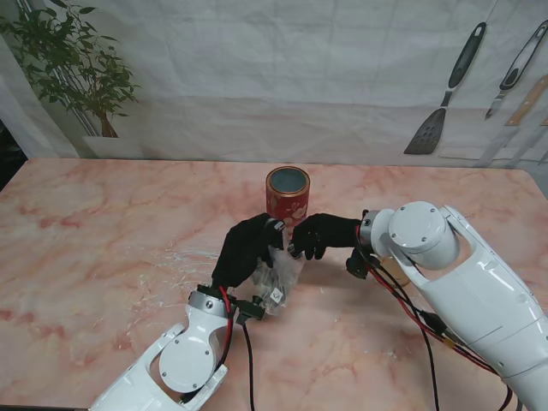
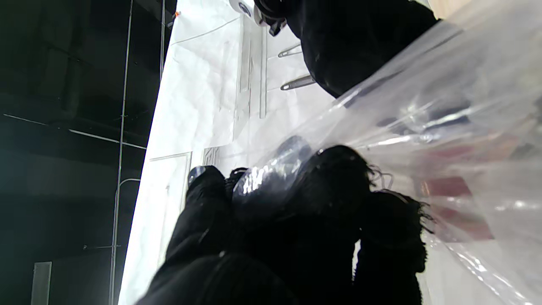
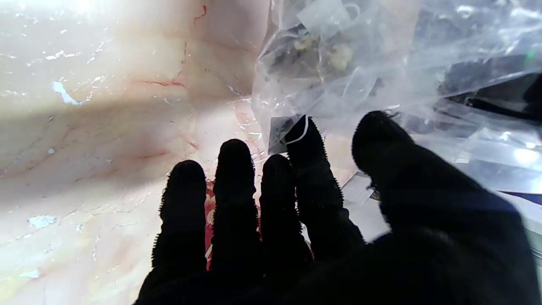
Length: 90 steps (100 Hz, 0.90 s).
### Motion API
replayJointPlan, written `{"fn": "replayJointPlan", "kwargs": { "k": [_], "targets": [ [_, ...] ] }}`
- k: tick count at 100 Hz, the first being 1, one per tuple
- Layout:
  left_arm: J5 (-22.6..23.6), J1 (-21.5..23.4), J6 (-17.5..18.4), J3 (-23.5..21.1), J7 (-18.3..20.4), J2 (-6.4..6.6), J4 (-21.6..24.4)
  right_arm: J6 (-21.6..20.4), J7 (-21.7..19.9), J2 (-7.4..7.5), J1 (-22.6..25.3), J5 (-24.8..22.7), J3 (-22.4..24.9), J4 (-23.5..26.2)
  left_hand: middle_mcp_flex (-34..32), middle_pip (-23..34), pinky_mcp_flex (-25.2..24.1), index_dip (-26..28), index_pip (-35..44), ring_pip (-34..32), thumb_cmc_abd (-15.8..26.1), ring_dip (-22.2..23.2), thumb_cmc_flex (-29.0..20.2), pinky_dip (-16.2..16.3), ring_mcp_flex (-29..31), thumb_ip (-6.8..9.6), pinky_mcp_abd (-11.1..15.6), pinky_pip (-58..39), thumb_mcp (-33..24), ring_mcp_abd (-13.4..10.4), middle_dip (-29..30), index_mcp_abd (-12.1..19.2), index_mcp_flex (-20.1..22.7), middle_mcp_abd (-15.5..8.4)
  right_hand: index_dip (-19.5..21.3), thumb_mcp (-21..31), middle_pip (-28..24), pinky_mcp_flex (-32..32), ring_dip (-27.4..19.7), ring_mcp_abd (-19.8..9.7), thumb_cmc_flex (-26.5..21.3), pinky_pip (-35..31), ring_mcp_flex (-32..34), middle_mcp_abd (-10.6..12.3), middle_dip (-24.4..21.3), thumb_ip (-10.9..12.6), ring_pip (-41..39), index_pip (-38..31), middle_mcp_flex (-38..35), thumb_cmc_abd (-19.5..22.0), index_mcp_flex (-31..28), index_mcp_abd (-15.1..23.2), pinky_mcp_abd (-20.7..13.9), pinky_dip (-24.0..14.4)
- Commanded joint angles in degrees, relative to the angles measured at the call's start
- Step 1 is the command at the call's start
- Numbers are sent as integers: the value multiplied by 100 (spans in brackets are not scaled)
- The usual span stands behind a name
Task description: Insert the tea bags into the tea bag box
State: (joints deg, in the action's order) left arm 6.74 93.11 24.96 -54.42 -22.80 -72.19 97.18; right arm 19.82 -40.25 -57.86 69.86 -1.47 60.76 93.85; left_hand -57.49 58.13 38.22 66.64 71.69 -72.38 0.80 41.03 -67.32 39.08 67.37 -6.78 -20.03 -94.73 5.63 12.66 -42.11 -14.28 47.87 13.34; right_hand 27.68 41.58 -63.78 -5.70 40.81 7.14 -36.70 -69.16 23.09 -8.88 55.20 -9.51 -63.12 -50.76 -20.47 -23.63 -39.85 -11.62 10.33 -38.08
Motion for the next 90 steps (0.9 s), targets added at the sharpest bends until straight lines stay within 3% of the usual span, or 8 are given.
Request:
{"fn": "replayJointPlan", "kwargs": {
  "k": [1, 23, 38, 50, 60, 69, 80, 90],
  "targets": [
    [43, 41, 73, 41, 83, 16, 57, 1, -49, -34, 10, 23, -45, 31, 24, 34, -20, 75, 312, 198, 551, -9, -458, 60, -25, 254, 253, -85, -261, 40, 61, 166, -7, -305, 116, -123, -179, -71, 100, 4, 158, -235, 172, -6, -12, 138, -203, -56, -94, -40, -135, 48, 98, -58],
    [38, 56, 179, 69, 117, 24, 78, 223, 135, -65, 8, -52, -129, 119, 25, 36, -19, 82, 316, 198, 554, -11, -455, 60, -25, 252, 252, -85, -258, 40, 62, 172, -13, -310, 155, 338, -317, -344, 134, 4, 341, -461, 506, 27, 19, -5, -338, -601, -380, -822, -248, 192, 255, -27],
    [24, -8, 220, 111, 117, 11, 2, 379, 110, -35, -29, -189, -204, 228, 24, 33, -19, 85, 318, 200, 558, -12, -447, 60, -31, 251, 252, -85, -256, 38, 64, 182, -12, -326, 825, 806, -361, -419, 134, -17, 780, -517, 544, 33, 40, 285, -357, -514, -366, -1319, -297, 219, 313, 55],
    [3, -103, 209, 162, 107, -11, -90, 330, 65, 5, -28, -441, -279, 329, 37, 27, -39, 90, 321, 215, 562, -17, -435, 56, -53, 252, 274, -72, -256, 22, 66, 201, -22, -345, 971, 1041, -379, -512, 125, -41, 821, -523, 612, 69, 54, 311, -372, -645, -406, -1657, -279, 280, 352, 74],
    [72, -180, 201, 193, 77, -23, -187, 275, 209, -27, 98, -437, -249, 396, 45, 11, -62, 90, 315, 302, 565, -55, -419, 49, -79, 252, 295, -49, -253, 12, 74, 214, -22, -354, 250, 1185, -364, -485, 85, 17, 387, -457, 584, 50, 41, -229, -360, -957, -442, -1909, -241, 321, 416, 137],
    [76, -219, 196, 196, 84, -26, -242, 158, 214, -44, 173, -286, -181, 382, 47, 4, -63, 87, 313, 358, 555, -84, -417, 49, -84, 254, 297, -46, -256, 19, 80, 234, -16, -359, -158, 1135, -316, -380, 47, 54, 63, -336, 449, 23, 10, -411, -300, -913, -345, -1854, -214, 379, 417, 209],
    [46, -258, 175, 190, 102, -28, -280, 135, 157, -41, 215, -122, -131, 382, 46, 1, -64, 86, 313, 391, 556, -109, -410, 46, -80, 256, 297, -38, -259, 40, 83, 234, -16, -360, -587, 1117, -259, -257, 37, 131, 16, -273, 312, -61, -7, -399, -259, -550, -278, -1772, -392, 271, 442, 227],
    [43, -288, 190, 190, 96, -34, -302, 77, -53, 14, 136, -160, -197, 344, 47, -1, -66, 86, 313, 395, 556, -118, -406, 43, -83, 257, 298, -31, -259, 38, 85, 234, -16, -362, -340, 1231, -211, -187, 42, 140, 319, -232, 208, -102, 3, -79, -223, 33, -181, -1732, -522, 159, 412, 211]
  ]
}}
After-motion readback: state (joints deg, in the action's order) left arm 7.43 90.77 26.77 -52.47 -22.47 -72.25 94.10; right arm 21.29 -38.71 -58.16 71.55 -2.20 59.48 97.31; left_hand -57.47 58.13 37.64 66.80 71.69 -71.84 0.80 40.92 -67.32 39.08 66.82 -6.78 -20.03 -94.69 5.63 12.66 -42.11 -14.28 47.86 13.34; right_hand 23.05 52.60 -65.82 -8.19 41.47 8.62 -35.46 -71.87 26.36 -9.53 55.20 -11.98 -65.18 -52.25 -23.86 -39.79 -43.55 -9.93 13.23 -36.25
